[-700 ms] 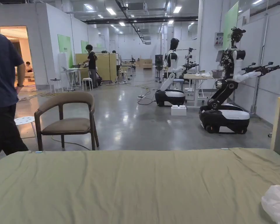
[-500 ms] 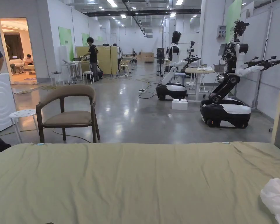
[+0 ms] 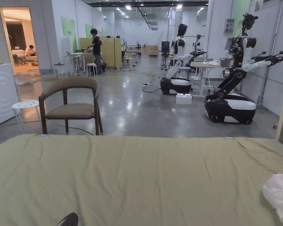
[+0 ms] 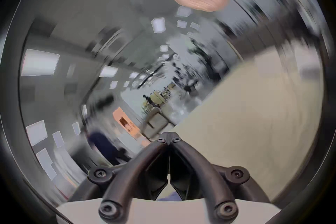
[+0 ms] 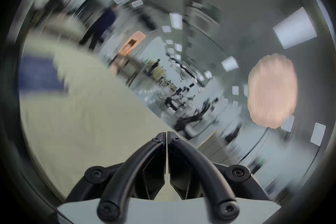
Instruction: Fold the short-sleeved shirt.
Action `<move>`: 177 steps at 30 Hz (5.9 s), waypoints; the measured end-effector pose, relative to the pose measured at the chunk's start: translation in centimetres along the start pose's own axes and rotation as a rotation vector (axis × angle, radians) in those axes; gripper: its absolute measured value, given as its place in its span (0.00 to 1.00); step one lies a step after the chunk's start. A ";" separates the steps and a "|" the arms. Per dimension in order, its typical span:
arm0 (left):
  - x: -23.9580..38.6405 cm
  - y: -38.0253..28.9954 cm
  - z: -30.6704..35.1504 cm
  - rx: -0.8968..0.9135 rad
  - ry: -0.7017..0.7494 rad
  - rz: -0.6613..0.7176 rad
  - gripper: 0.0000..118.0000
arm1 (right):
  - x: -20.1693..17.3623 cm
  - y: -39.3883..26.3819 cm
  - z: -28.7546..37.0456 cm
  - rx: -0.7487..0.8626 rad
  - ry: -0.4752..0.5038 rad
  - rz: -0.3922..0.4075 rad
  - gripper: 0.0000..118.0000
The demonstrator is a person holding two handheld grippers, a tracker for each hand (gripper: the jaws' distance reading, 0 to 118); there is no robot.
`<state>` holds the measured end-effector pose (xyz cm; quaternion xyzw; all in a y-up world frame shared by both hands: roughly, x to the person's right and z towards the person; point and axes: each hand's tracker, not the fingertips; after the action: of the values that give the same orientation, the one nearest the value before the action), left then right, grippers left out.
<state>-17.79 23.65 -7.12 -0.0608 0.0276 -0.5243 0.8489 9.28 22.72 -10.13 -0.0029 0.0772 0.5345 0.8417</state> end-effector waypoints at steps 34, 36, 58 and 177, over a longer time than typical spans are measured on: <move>-5.7 -8.8 4.6 -0.026 -0.043 1.223 0.00 | 1.3 -3.7 -0.2 -0.027 0.169 -1.110 0.00; -6.1 -9.6 5.3 -0.060 -0.014 1.215 0.00 | 0.3 -1.9 -1.0 0.008 0.221 -1.081 0.00; -0.6 -27.3 -10.7 -0.603 -0.250 1.224 0.74 | -5.9 -0.4 -4.6 -0.102 0.474 -1.103 0.00; 7.7 -16.1 -20.2 -0.541 -0.466 1.175 0.63 | -0.9 -9.8 2.2 -0.230 0.241 -1.151 0.00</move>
<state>-30.86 8.13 -24.92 -0.3567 0.0026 0.0752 0.9312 18.01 17.87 -8.57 -0.1960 0.1000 -0.0067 0.9755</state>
